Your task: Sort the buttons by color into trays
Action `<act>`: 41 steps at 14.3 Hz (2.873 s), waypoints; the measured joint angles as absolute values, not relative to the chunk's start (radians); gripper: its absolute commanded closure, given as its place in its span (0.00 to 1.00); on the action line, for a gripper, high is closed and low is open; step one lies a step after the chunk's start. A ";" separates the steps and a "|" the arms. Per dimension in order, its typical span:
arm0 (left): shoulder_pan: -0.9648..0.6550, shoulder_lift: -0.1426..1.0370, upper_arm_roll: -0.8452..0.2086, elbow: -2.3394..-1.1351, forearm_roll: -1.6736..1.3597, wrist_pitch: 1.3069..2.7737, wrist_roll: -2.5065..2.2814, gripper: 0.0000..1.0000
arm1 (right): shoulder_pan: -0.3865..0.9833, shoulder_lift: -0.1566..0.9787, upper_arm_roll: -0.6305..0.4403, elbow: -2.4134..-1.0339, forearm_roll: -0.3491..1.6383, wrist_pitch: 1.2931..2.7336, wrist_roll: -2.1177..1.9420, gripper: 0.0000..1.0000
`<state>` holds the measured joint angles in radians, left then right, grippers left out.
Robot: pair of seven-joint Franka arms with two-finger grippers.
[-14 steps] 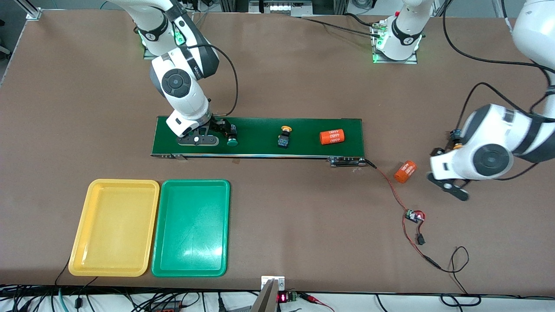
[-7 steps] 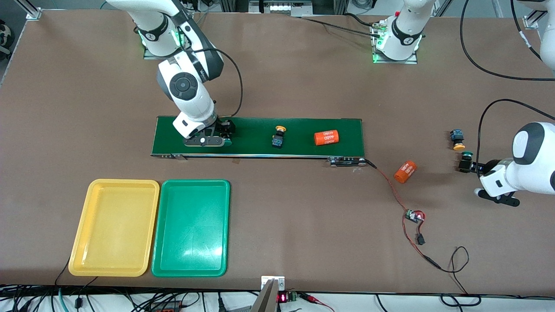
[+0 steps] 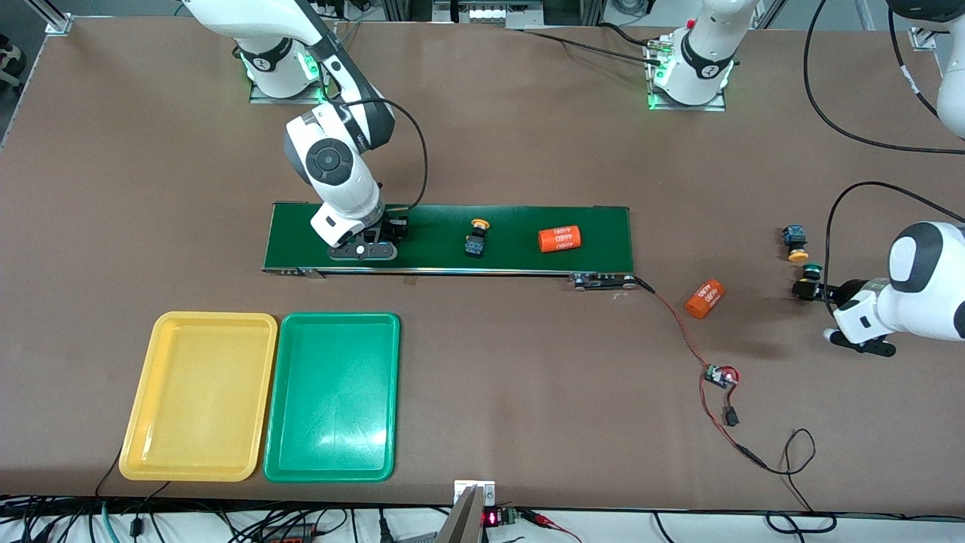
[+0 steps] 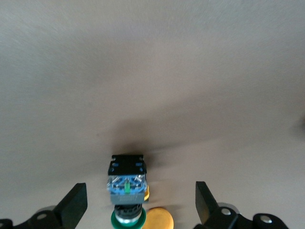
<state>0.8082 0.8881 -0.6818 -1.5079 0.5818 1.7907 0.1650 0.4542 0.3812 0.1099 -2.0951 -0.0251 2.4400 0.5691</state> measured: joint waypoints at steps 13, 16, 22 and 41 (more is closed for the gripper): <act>0.832 0.915 -0.665 -1.531 0.591 1.811 0.218 0.72 | 0.315 0.363 0.092 -1.743 -0.046 2.292 0.330 0.98; 0.833 0.914 -0.667 -1.531 0.592 1.809 0.230 1.00 | 0.226 0.479 0.089 -1.618 -0.046 2.295 0.204 0.98; 0.831 0.892 -0.824 -1.512 0.591 1.677 0.218 1.00 | 0.168 0.741 0.090 -1.418 -0.046 2.447 0.136 0.98; 0.632 0.883 -1.114 -1.719 0.467 1.763 -0.524 1.00 | 0.148 0.816 0.091 -1.382 -0.049 2.430 0.043 0.00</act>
